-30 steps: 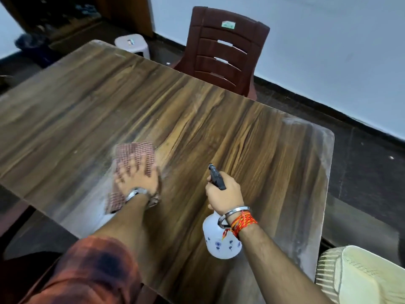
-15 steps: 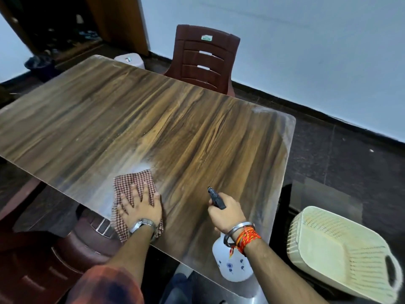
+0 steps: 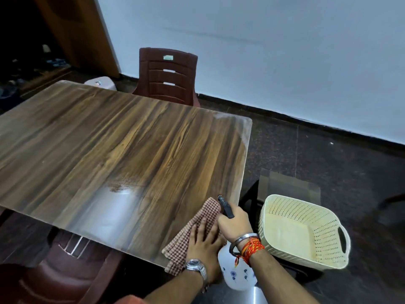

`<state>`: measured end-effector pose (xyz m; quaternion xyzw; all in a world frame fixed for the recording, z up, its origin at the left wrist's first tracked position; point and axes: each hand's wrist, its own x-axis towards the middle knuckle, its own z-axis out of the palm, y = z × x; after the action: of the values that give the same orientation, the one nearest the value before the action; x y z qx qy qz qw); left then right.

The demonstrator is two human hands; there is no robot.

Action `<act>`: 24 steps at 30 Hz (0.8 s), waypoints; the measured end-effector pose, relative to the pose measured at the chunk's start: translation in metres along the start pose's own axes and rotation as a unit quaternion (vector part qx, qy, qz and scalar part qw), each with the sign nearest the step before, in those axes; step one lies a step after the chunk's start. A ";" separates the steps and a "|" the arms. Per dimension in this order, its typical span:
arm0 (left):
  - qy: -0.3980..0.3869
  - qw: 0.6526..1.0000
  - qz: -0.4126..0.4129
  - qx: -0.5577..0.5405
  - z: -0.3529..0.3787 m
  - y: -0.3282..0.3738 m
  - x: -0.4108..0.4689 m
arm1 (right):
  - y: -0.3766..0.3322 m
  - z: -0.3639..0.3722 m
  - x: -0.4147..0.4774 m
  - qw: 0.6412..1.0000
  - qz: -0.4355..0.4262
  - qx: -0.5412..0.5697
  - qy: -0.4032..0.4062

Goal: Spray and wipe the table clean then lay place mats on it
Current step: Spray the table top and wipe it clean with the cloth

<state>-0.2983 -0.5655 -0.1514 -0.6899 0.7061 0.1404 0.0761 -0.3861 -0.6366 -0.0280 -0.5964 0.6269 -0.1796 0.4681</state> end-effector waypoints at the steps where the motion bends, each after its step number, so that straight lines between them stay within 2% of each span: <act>1: -0.002 1.000 0.013 -0.004 0.004 0.003 0.002 | 0.002 -0.004 0.002 1.000 0.001 0.003 0.011; 6: 0.041 0.998 0.035 -0.042 0.001 -0.001 0.013 | 0.002 -0.015 0.012 0.999 0.014 0.010 0.043; 11: 0.019 0.998 0.054 -0.034 -0.009 -0.007 0.052 | -0.007 -0.018 0.024 0.998 0.016 0.014 0.057; 24: 0.037 0.994 0.007 -0.103 -0.044 0.001 0.141 | -0.012 -0.046 0.075 0.994 0.003 0.052 0.094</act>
<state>-0.3011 -0.7136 -0.1524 -0.6936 0.6952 0.1873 -0.0228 -0.4046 -0.7231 -0.0239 -0.5499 0.6594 -0.2662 0.4380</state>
